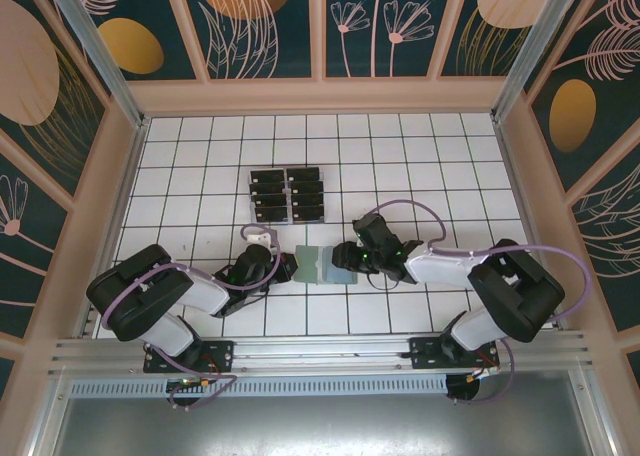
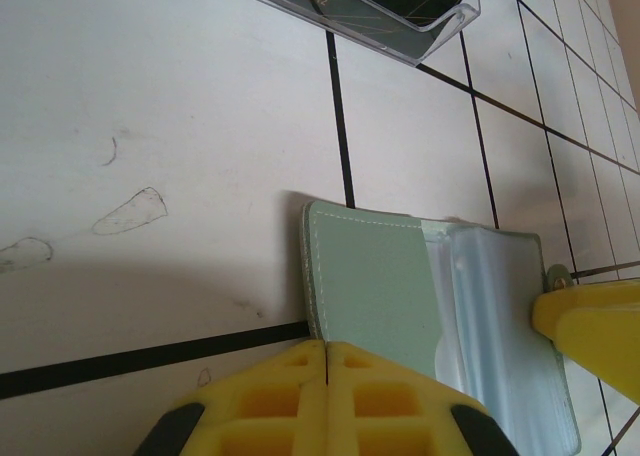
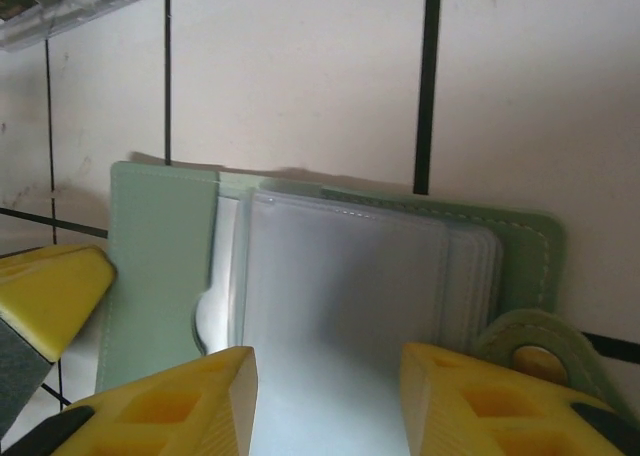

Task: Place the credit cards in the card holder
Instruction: Flip over the card slot on the card holder.

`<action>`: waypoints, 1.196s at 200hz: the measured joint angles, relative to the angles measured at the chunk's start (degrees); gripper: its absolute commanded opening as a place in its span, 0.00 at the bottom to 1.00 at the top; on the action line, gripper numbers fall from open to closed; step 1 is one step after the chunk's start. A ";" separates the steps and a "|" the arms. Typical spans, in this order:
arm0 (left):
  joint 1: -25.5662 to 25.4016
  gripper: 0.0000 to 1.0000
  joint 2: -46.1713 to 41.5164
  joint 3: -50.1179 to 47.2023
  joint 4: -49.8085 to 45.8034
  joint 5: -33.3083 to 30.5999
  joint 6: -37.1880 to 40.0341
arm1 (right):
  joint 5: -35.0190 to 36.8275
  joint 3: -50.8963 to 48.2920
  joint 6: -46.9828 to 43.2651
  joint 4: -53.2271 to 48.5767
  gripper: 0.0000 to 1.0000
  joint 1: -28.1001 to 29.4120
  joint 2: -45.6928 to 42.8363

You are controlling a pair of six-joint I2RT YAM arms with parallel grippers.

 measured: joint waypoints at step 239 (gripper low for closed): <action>0.00 0.00 0.11 0.00 0.02 0.00 0.00 | 2.38 2.03 -1.38 -4.96 0.43 0.17 -0.68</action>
